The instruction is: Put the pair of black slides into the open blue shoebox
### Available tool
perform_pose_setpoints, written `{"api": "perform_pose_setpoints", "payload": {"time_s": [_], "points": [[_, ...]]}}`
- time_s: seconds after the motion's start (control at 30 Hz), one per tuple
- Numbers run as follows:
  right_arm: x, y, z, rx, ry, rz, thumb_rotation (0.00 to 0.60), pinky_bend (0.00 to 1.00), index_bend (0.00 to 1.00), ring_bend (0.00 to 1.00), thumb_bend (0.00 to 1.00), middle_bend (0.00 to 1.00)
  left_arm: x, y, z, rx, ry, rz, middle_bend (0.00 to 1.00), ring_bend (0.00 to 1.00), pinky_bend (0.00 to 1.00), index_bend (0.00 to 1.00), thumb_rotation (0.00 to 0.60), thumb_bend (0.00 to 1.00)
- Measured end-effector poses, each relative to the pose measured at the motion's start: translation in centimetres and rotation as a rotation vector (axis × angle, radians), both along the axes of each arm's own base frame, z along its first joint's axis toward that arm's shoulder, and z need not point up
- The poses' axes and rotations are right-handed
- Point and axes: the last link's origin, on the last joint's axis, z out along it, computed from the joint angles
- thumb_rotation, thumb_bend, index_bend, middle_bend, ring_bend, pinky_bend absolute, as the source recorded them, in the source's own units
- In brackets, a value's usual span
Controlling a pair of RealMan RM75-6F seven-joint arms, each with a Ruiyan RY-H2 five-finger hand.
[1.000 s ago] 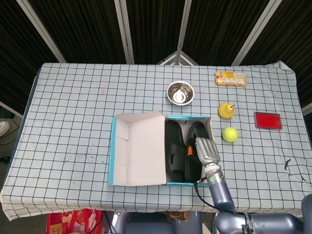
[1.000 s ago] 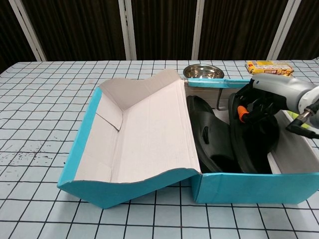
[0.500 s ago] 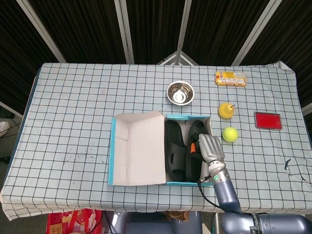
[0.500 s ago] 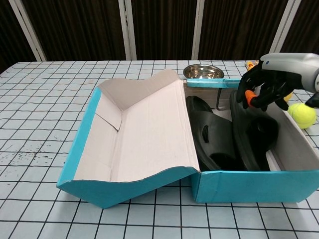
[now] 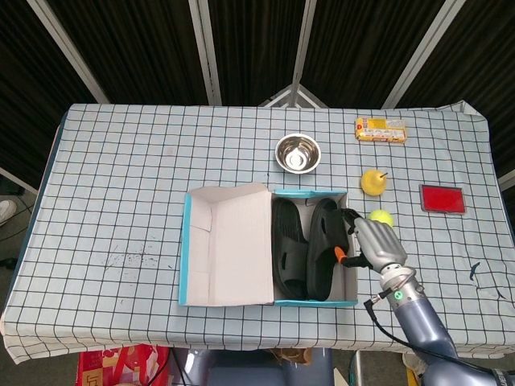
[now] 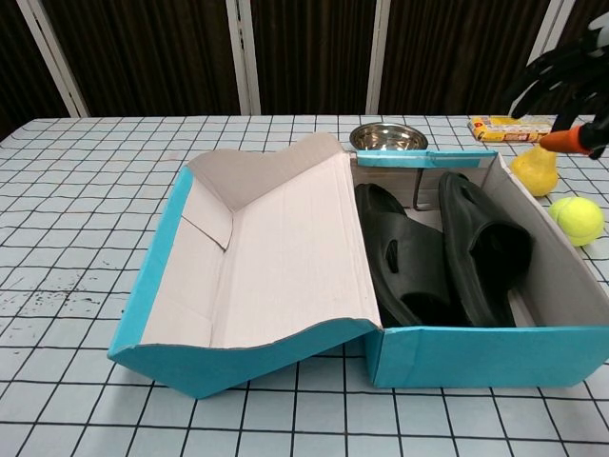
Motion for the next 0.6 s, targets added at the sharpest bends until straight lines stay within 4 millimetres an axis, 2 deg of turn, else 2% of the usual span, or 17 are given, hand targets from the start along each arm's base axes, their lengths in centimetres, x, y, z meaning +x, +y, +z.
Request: {"api": "perform_pose_setpoints", "payload": {"time_s": [0.1, 0.2, 0.3, 0.47, 0.6], "points": [[-1.4, 1.2, 1.1, -0.072, 0.031, 0.036, 0.6, 0.28, 0.2, 0.26, 0.4, 0.16, 0.9, -0.4, -0.2, -0.003, 0.003, -0.038, 0.05, 0.0, 0.05, 0.18, 0.6, 0.81], [-3.2, 3.2, 2.4, -0.158, 0.077, 0.072, 0.6, 0.25, 0.2, 0.2, 0.32, 0.15, 1.8, -1.0, -0.5, -0.008, 0.003, -0.072, 0.05, 0.0, 0.05, 0.18, 0.6, 0.81], [-5.1, 5.7, 3.6, -0.255, 0.134, 0.101, 0.6, 0.24, 0.2, 0.17, 0.29, 0.13, 2.5, -2.1, -0.6, -0.012, 0.005, -0.084, 0.05, 0.0, 0.05, 0.18, 0.6, 0.81], [-10.3, 10.7, 5.3, -0.383, 0.271, 0.088, 0.6, 0.23, 0.2, 0.16, 0.27, 0.12, 3.1, -3.5, -0.5, 0.001, 0.006, -0.084, 0.05, 0.0, 0.05, 0.18, 0.6, 0.81], [-12.9, 13.1, 6.0, -0.401, 0.36, 0.068, 0.6, 0.21, 0.2, 0.15, 0.27, 0.12, 3.4, -3.9, -0.6, -0.002, 0.002, -0.085, 0.05, 0.0, 0.05, 0.18, 0.6, 0.81]]}}
